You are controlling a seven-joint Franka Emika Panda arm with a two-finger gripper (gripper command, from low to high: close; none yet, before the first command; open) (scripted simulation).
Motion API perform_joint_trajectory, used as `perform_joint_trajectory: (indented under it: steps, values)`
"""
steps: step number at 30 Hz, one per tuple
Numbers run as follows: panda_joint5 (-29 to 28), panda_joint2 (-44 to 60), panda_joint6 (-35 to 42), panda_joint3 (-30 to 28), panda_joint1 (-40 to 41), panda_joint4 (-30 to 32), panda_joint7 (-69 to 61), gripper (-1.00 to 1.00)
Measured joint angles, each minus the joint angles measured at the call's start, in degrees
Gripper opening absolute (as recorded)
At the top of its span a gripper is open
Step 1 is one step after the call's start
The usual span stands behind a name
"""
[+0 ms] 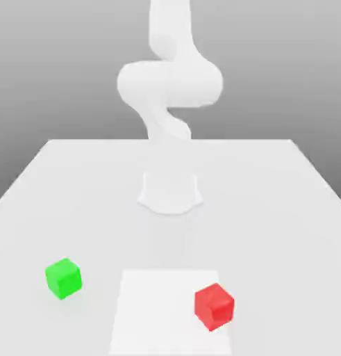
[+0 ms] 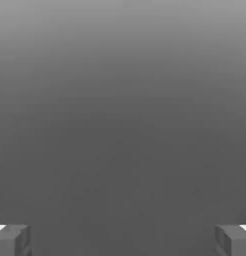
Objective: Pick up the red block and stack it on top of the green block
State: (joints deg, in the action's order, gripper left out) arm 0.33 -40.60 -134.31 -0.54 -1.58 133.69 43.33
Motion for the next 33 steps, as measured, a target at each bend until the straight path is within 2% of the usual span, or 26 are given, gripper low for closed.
perform_joint_trajectory:
  steps: [15, 21, 27, 28, 33]
  values:
    - [1.9, 31.5, -15.2, -0.9, -7.5, 11.5, -15.0, 0.00]
    - [0.5, 44.0, -21.3, 0.0, -9.3, 16.1, -19.4, 0.00]
    - [0.1, 56.4, -30.9, 0.1, -9.4, 15.6, -20.3, 0.00]
    - [0.0, 58.0, -32.2, 0.2, -9.3, 15.4, -20.3, -1.00]
    - [-0.1, 58.0, -32.1, 0.2, -9.3, 15.4, -20.2, -1.00]
